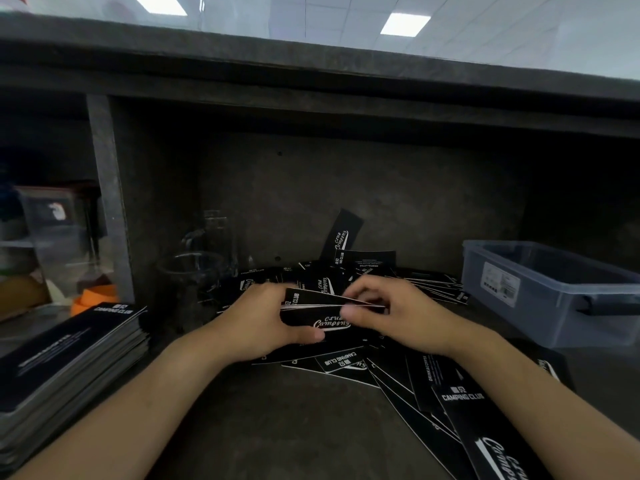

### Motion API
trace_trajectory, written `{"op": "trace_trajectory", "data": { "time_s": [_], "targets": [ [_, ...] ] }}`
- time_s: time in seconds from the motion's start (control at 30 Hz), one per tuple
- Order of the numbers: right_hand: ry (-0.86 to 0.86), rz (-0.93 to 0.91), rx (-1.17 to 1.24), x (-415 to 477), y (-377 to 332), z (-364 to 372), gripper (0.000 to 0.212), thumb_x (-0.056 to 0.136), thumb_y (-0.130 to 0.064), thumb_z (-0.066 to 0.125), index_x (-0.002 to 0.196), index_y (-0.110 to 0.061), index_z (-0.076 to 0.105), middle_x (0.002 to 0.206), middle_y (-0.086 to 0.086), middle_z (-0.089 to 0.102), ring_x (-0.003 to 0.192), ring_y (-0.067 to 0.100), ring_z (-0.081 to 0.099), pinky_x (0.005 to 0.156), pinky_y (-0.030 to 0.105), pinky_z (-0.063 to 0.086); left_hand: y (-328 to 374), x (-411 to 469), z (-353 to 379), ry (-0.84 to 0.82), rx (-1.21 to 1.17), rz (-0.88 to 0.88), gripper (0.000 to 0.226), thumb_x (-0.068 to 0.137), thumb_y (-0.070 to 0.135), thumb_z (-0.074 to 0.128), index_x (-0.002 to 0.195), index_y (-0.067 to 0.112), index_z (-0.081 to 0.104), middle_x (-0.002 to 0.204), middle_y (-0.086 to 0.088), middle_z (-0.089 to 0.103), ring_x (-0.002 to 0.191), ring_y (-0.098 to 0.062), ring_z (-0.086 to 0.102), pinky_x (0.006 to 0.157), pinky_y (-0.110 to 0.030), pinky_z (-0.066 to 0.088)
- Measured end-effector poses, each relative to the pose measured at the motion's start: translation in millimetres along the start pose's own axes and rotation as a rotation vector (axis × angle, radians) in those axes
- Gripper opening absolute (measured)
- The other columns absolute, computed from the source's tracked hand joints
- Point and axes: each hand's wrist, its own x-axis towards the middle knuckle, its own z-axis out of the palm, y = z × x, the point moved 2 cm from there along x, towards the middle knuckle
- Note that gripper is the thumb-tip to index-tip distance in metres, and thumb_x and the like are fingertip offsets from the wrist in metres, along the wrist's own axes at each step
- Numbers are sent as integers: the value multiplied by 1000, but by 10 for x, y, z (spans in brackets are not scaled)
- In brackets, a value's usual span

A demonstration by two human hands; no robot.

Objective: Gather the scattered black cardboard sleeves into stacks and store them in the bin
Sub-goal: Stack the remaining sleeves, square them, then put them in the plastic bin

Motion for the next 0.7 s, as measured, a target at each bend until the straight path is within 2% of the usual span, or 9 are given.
{"op": "trace_trajectory", "data": {
  "time_s": [0.07, 0.13, 0.27, 0.33, 0.43, 0.5, 0.57, 0.63, 0.7],
  "targets": [
    [27, -36, -90, 45, 33, 48, 25, 92, -38, 73, 113, -27, 65, 101, -11, 76, 95, -2, 71, 87, 29, 57, 45, -4, -23, 92, 89, 79, 70, 71, 41, 90, 128, 43, 50, 114, 20, 64, 106, 6, 59, 94, -21, 48],
    [47, -48, -120, 58, 42, 55, 30, 89, -37, 77, 114, -28, 64, 102, -11, 76, 95, -1, 70, 88, 30, 57, 65, 1, -20, 117, 105, 150, 76, 74, 33, 89, 135, 46, 46, 123, 20, 61, 115, 4, 56, 101, -23, 45],
    [14, -72, -198, 69, 38, 72, 25, 86, -39, 79, 108, -33, 68, 96, -11, 74, 89, 1, 69, 83, 34, 57, 61, -18, -23, -9, 72, 203, 41, 86, 27, 80, 124, 37, 65, 114, 20, 70, 108, 6, 63, 96, -21, 49],
    [67, -64, -247, 58, 53, -42, 20, 87, -39, 77, 105, -35, 68, 95, -13, 73, 89, 1, 68, 85, 37, 57, 85, -11, -132, 80, 26, 214, 24, 95, 29, 70, 118, 35, 71, 107, 17, 72, 103, 3, 65, 91, -21, 49],
    [236, -2, -194, -20, 116, -375, 15, 89, -33, 76, 102, -31, 69, 93, -8, 73, 86, 5, 69, 84, 34, 57, 50, -15, -324, 218, 11, 107, 15, 97, 35, 65, 109, 33, 72, 100, 12, 72, 95, -1, 65, 83, -22, 49],
    [299, 31, -89, -101, 162, -579, 12, 90, -30, 76, 99, -26, 70, 92, 0, 74, 88, 15, 71, 80, 28, 55, -37, -39, -340, 66, 139, 8, 34, 87, 53, 69, 115, 34, 67, 111, 14, 66, 102, -3, 63, 90, -23, 51],
    [267, 58, 15, -162, 211, -691, 13, 89, -27, 75, 100, -21, 71, 94, 2, 76, 91, 20, 72, 75, 23, 56, -150, -62, -311, -105, 335, -83, 67, 78, 65, 72, 135, 33, 57, 131, 12, 53, 123, -7, 52, 106, -28, 45],
    [151, 108, 97, -207, 246, -704, 15, 89, -25, 74, 103, -20, 71, 99, 1, 76, 94, 20, 73, 77, 25, 57, -219, -60, -292, -143, 420, -115, 80, 79, 62, 75, 147, 31, 47, 146, 7, 43, 137, -13, 41, 116, -34, 38],
    [13, 146, 140, -228, 260, -668, 17, 89, -23, 74, 105, -19, 72, 104, 1, 76, 98, 19, 73, 83, 30, 58, -258, -45, -302, -133, 402, -114, 80, 82, 56, 76, 150, 30, 43, 151, 5, 40, 141, -15, 39, 118, -34, 35]
  ]
}}
